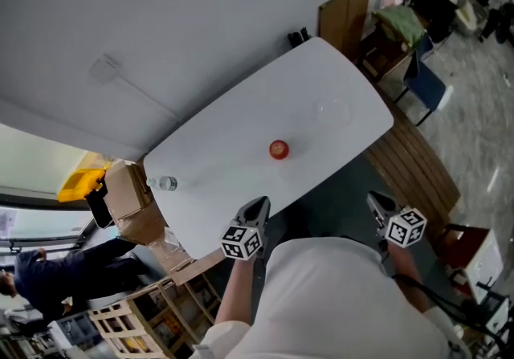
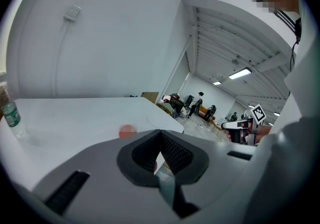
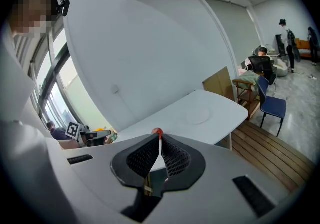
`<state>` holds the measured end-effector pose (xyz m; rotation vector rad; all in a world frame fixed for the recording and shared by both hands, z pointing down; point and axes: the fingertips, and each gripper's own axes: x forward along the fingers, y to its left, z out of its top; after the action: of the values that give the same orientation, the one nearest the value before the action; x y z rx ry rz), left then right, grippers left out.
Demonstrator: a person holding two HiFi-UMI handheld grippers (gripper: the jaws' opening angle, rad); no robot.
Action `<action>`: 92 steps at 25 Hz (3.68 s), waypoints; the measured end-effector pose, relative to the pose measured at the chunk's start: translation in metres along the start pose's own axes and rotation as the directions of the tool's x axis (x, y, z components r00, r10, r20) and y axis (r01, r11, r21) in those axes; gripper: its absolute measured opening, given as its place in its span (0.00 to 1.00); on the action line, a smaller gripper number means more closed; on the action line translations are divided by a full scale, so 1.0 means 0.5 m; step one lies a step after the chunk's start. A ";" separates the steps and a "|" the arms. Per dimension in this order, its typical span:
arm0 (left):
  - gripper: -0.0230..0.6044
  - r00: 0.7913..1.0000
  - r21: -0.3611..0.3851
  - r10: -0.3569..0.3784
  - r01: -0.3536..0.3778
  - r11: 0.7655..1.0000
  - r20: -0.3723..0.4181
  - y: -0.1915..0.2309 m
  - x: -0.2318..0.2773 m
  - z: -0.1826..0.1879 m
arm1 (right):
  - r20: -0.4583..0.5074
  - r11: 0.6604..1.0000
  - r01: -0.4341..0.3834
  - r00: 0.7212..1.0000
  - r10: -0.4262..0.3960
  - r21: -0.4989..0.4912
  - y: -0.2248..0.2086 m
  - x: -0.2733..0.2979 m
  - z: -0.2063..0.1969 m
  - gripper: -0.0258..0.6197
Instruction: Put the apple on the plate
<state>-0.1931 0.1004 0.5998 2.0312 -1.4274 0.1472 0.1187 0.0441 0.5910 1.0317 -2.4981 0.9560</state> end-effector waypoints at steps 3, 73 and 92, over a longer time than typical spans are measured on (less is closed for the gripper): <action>0.04 0.999 0.010 -0.026 0.026 1.000 -0.028 0.025 0.029 0.011 | 0.017 0.999 0.040 0.999 -0.040 0.018 -0.004 0.018 0.008 0.10; 0.65 0.799 0.346 0.227 -0.026 0.938 -0.557 0.276 0.460 -0.166 | -0.150 0.988 0.095 0.986 -0.076 0.118 -0.112 0.138 0.072 0.10; 0.61 0.820 0.289 0.239 -0.094 0.953 -0.520 0.248 0.445 -0.126 | -0.137 0.992 0.032 0.990 -0.015 0.123 -0.151 0.154 0.102 0.10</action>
<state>-0.1955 -0.0687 0.8003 1.8273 -1.2461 0.9592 0.1172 -0.0702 0.6250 0.9940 -2.3364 1.1480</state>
